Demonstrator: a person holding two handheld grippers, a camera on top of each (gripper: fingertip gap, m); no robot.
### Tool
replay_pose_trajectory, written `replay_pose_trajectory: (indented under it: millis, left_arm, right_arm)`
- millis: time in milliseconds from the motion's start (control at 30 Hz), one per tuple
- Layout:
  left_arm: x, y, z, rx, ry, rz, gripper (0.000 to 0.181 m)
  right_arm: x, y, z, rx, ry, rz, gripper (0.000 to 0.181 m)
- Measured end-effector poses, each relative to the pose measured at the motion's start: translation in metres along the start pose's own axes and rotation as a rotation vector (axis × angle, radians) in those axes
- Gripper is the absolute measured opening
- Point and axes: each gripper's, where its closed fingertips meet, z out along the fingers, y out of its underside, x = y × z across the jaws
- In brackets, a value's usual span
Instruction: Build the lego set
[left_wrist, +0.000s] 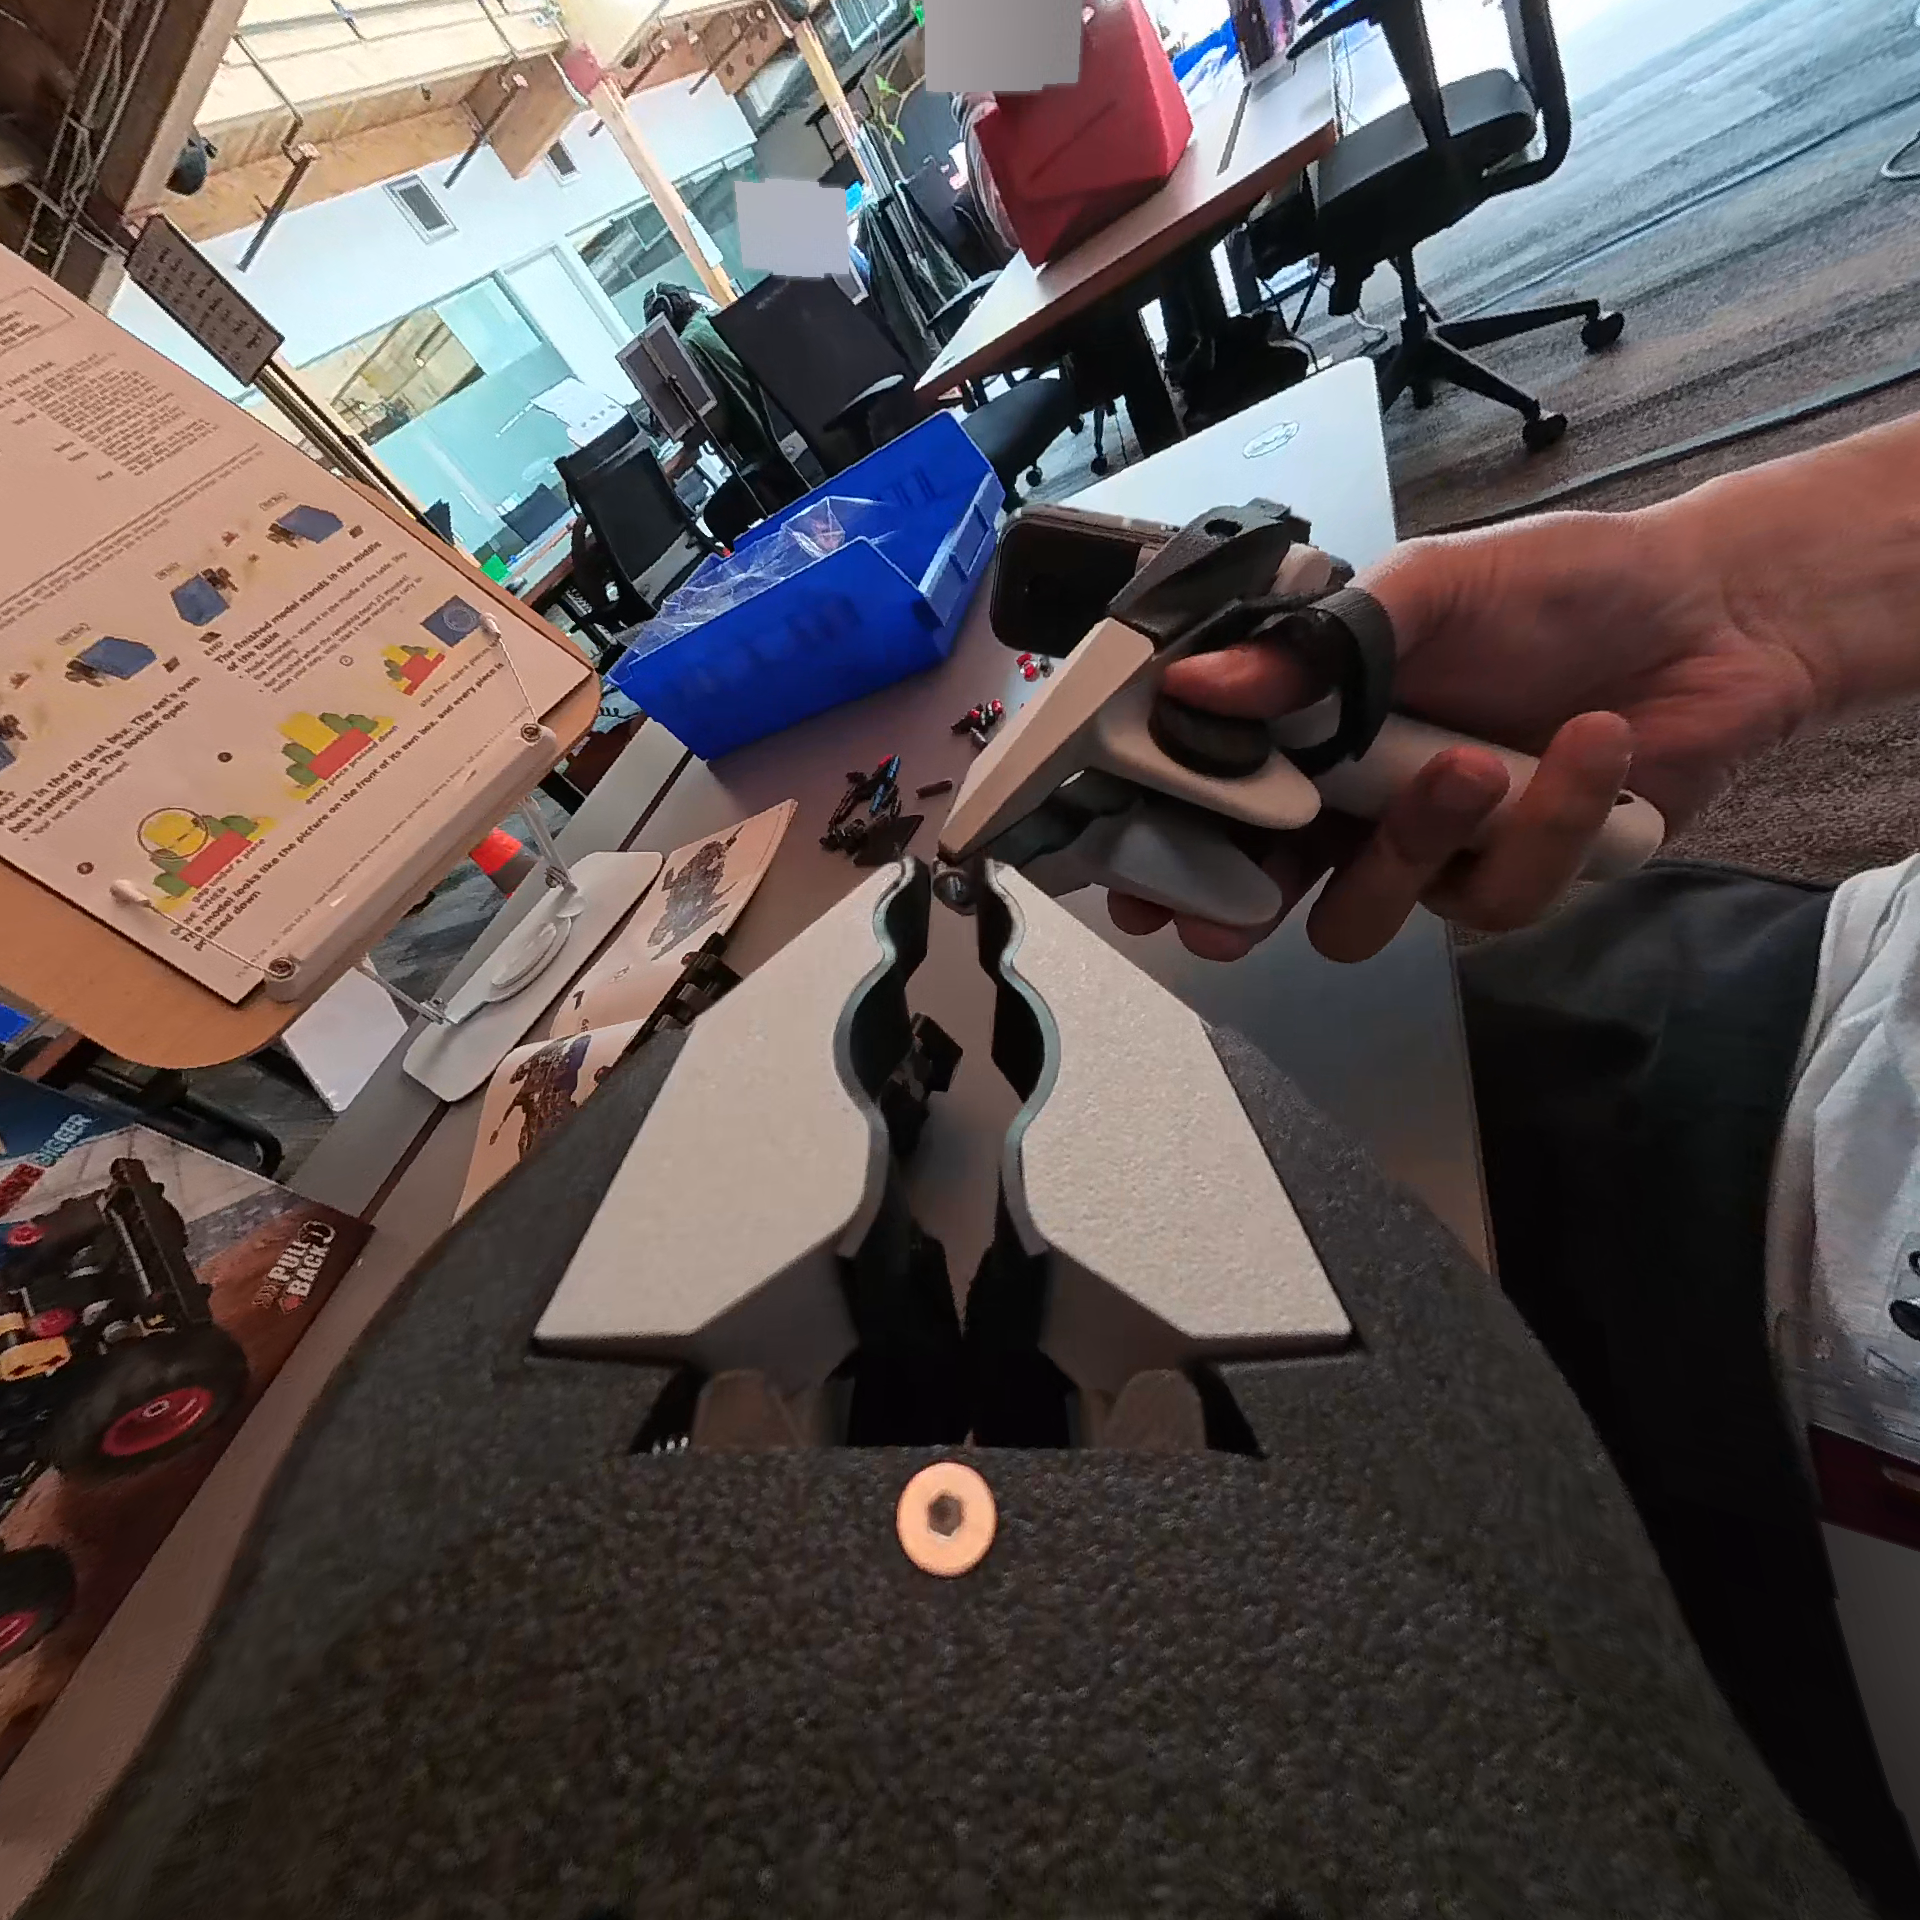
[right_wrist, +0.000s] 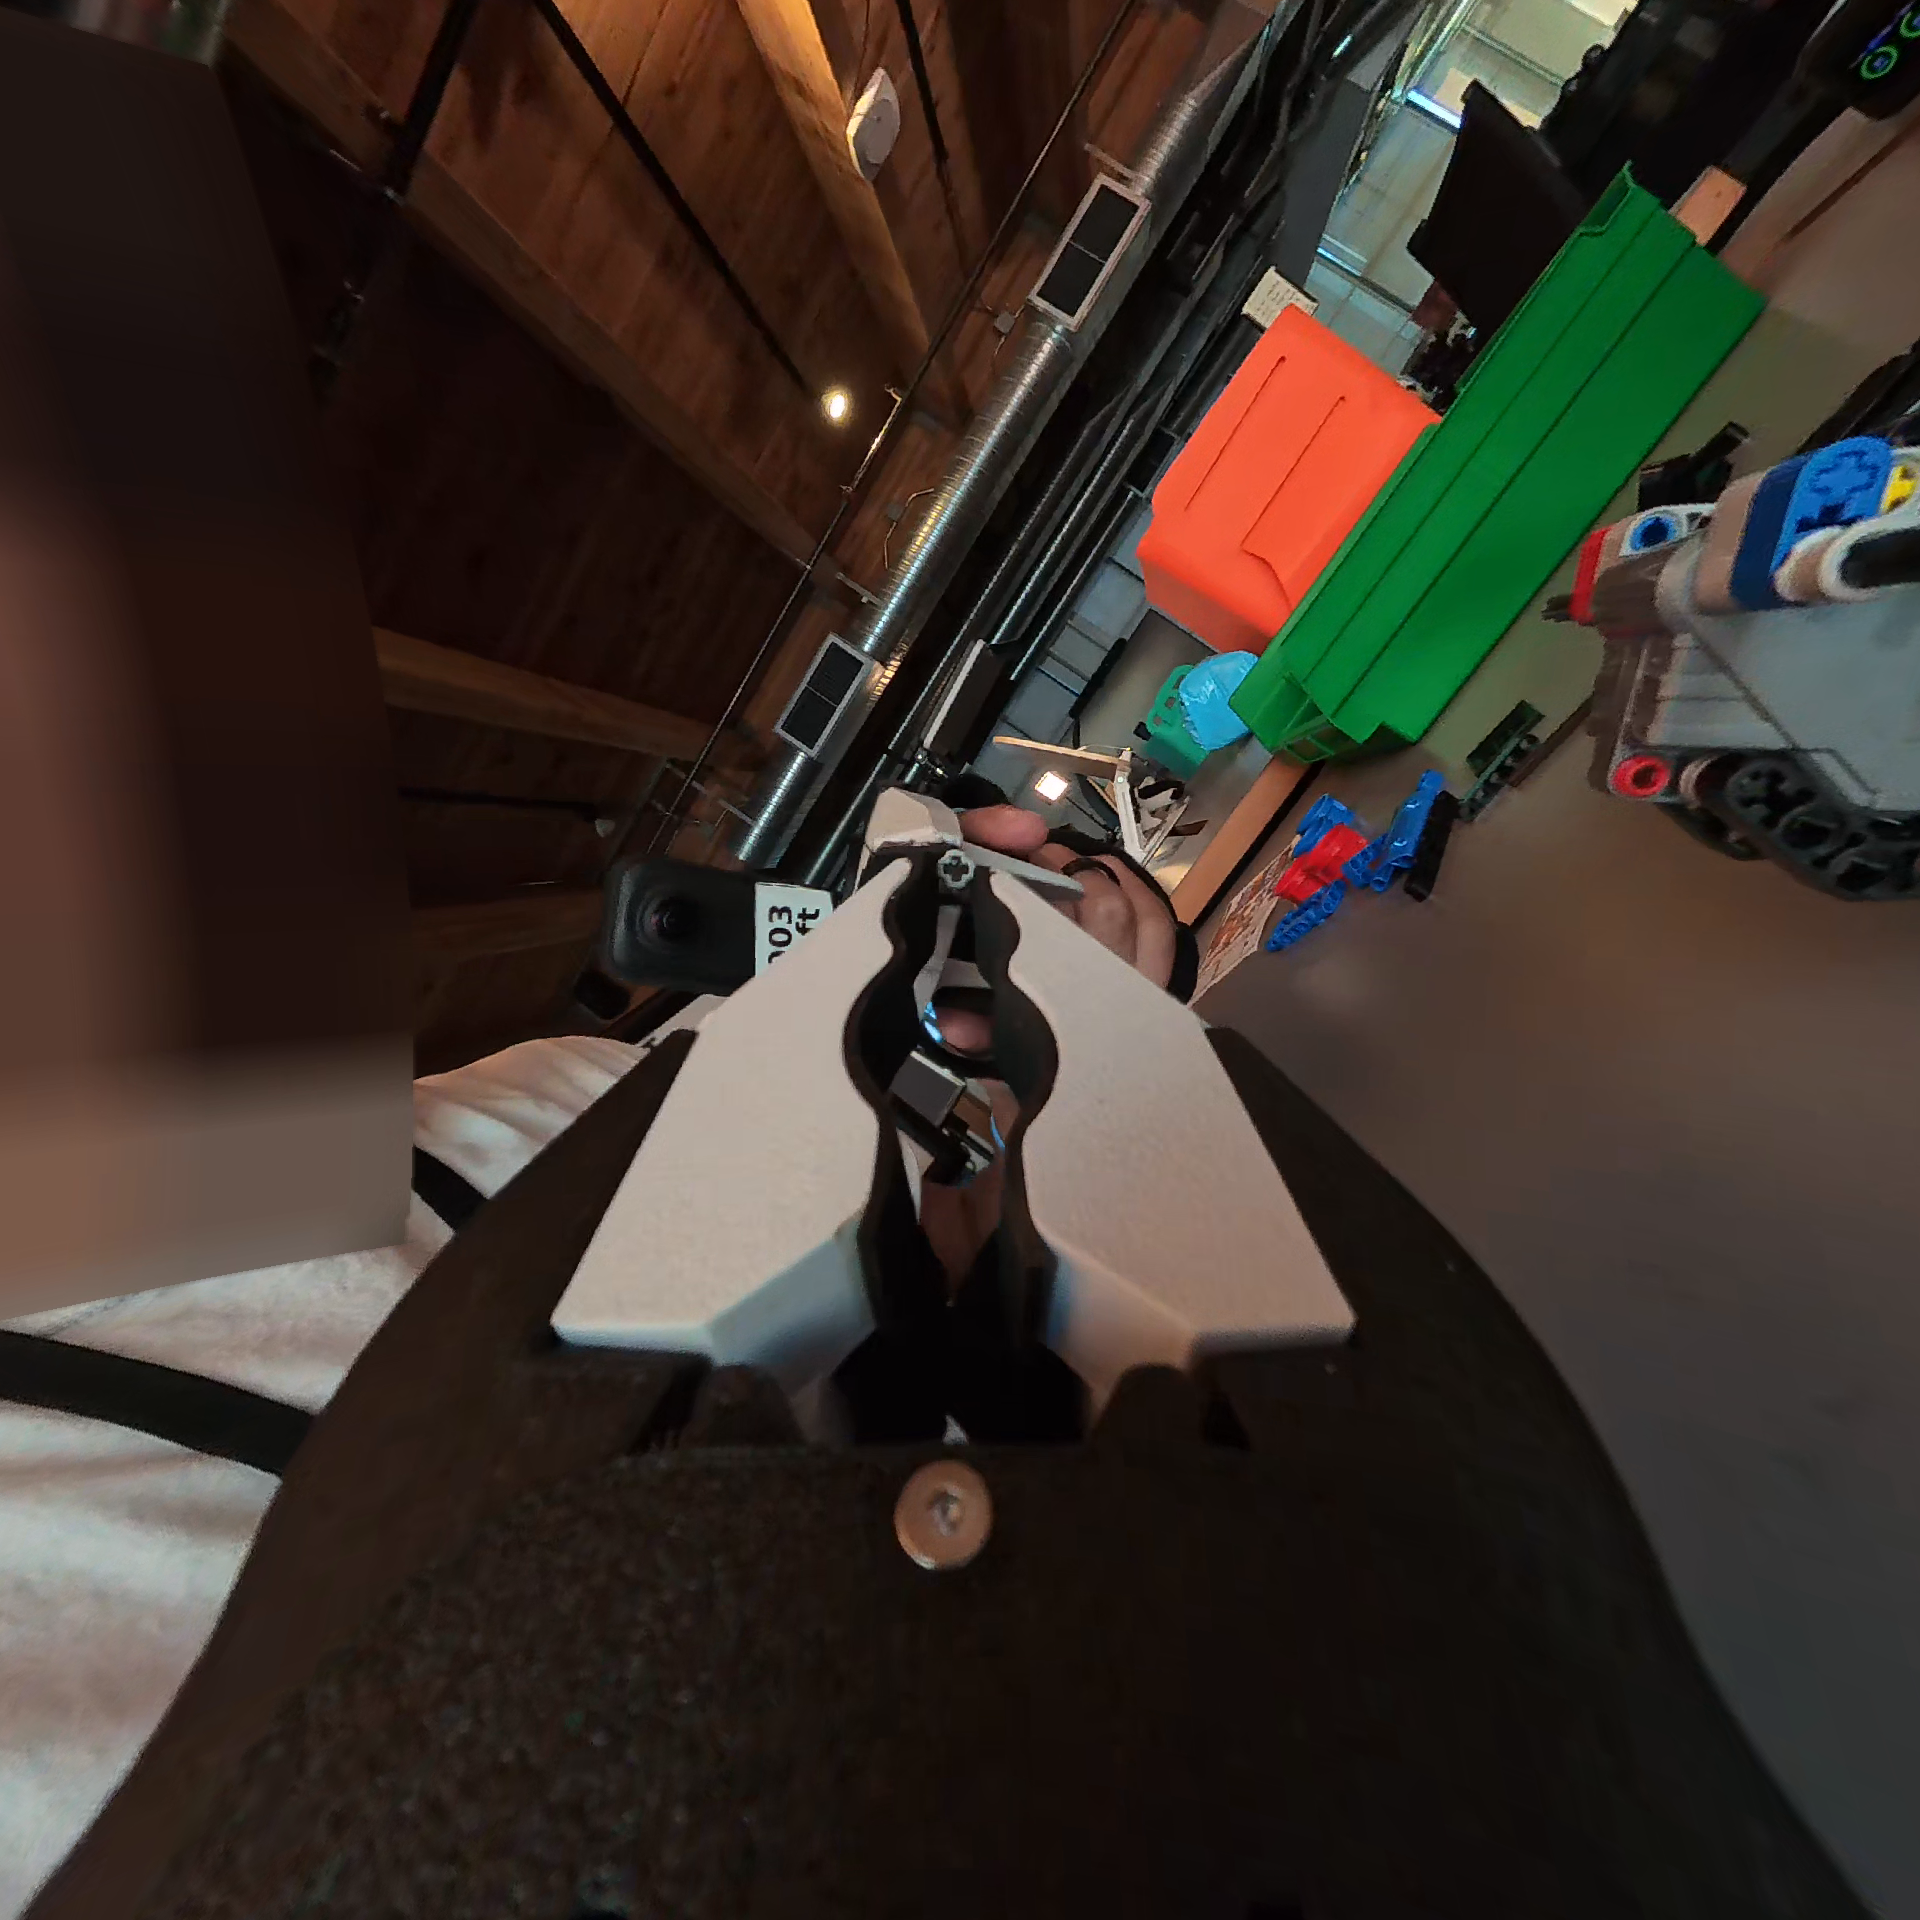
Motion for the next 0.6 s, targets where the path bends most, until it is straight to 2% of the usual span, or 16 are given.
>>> replay_pose_trajectory:
  millis: [267,600]
  left_arm:
    - [-0.0005,0.0031,-0.0005,-0.009,0.0,-0.002,0.012]
    - [0.0027,0.0031,-0.0021,-0.019,0.005,0.017,0.008]
  right_arm:
    - [0.0012,0.0028,0.0012,-0.015,-0.003,-0.002,0.005]
    - [-0.0008,0.0052,0.0026,-0.022,-0.015,0.008,0.005]
